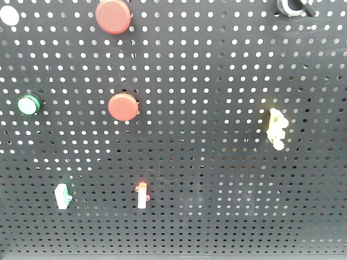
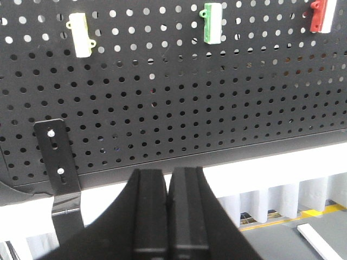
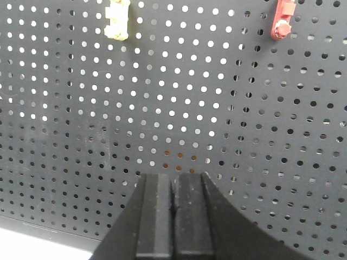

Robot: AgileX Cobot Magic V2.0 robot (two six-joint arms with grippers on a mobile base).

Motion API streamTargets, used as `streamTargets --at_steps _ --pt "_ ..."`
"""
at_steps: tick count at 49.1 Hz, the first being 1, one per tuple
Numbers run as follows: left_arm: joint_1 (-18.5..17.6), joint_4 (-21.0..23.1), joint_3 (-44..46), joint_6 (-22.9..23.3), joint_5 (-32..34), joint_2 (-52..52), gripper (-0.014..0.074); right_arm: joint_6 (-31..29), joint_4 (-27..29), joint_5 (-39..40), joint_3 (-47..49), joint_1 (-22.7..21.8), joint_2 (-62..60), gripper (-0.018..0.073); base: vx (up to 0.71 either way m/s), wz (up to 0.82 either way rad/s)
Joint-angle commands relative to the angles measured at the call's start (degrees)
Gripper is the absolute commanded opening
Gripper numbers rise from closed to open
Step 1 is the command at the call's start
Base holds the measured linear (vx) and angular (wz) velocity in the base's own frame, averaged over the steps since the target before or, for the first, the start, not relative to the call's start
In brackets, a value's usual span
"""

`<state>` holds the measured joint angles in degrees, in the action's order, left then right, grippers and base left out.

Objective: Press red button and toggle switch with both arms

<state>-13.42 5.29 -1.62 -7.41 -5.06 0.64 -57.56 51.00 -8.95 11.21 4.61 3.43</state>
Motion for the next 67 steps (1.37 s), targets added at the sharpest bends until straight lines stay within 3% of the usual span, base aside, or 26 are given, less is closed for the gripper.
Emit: streamTargets --at_steps 1,4,6,15,18,21,25,28,33,44,67 --pt "0.2 0.0 -1.9 0.7 4.4 0.8 0.0002 -0.4 -0.5 3.6 1.7 -0.3 0.8 -0.0003 0.00 0.00" --pt "0.2 0.0 -1.9 0.7 4.4 0.8 0.0002 4.2 -5.3 3.0 1.7 -0.3 0.8 -0.0003 0.00 0.00" --pt "0.2 0.0 -1.9 0.7 4.4 0.8 0.0002 9.8 -11.9 1.8 1.7 -0.3 0.8 -0.0003 0.00 0.00" --pt "0.2 0.0 -1.9 0.7 4.4 0.8 0.0002 50.3 -45.5 4.1 -2.8 -0.3 0.7 -0.0003 0.00 0.00" --pt "0.2 0.0 -1.9 0.7 4.4 0.8 0.0002 57.6 -51.6 7.1 -6.0 -0.3 0.0 -0.0003 0.00 0.00" --pt "0.2 0.0 -1.9 0.7 4.4 0.8 0.0002 61.9 -53.8 10.0 -9.6 -0.3 -1.4 -0.0003 0.00 0.00" --pt "0.2 0.0 -1.9 0.7 4.4 0.8 0.0002 63.0 -53.3 12.4 -14.0 -0.3 -4.1 -0.0003 0.00 0.00" --pt "0.2 0.0 -1.9 0.7 4.4 0.8 0.0002 62.8 -53.2 8.0 -13.4 -0.3 -5.1 -0.0003 0.00 0.00" --pt "0.2 0.0 -1.9 0.7 4.4 0.9 0.0002 62.7 -53.4 7.3 -13.6 -0.5 -5.0 -0.0003 0.00 0.00" --pt "0.2 0.0 -1.9 0.7 4.4 0.9 0.0002 62.7 -53.6 7.2 -13.6 -4.4 -5.0 -0.0003 0.00 0.00" --pt "0.2 0.0 -1.9 0.7 4.4 0.9 0.0002 62.7 -53.6 7.2 -13.6 -4.2 -5.0 -0.0003 0.00 0.00"
